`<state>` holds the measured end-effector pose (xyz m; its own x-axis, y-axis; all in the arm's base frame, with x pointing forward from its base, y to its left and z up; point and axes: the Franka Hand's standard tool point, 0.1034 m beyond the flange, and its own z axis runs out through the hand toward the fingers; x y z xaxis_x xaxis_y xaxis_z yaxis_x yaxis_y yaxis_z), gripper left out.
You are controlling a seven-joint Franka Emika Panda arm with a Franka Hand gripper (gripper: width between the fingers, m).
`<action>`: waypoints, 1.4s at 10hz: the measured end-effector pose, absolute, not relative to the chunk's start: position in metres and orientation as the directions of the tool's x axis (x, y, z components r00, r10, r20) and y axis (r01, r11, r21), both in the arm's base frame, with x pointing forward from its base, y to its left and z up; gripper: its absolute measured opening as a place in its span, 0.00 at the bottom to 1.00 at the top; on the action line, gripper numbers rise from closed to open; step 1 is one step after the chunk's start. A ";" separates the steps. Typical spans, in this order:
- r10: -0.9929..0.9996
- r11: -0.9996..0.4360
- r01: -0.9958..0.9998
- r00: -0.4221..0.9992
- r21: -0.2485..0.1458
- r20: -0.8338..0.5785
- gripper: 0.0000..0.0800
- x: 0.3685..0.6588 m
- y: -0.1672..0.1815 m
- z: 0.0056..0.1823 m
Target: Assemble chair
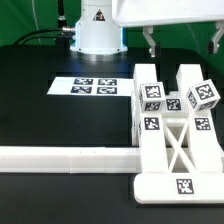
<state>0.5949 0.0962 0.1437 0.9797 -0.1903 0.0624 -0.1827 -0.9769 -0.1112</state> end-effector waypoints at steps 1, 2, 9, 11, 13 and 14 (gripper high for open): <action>-0.193 -0.976 -0.185 0.979 -0.111 0.060 0.81 0.594 0.097 0.142; -0.192 -0.977 -0.185 0.979 -0.111 0.061 0.81 0.594 0.097 0.142; -0.092 -0.993 -0.087 0.994 -0.082 0.054 0.81 0.616 0.088 0.159; -0.075 -0.994 -0.079 0.995 -0.074 -0.063 0.81 0.606 0.084 0.156; -0.047 -0.996 -0.060 0.984 -0.071 -0.173 0.81 0.608 0.072 0.150; -0.045 -0.996 -0.063 0.970 -0.068 -0.239 0.81 0.609 0.071 0.148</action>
Offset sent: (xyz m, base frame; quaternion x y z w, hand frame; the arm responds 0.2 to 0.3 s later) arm 0.0000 0.0000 0.0000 0.0000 0.0000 0.0000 1.0000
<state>0.6088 0.0708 0.1483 0.9699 -0.0446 -0.2394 -0.0626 -0.9957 -0.0683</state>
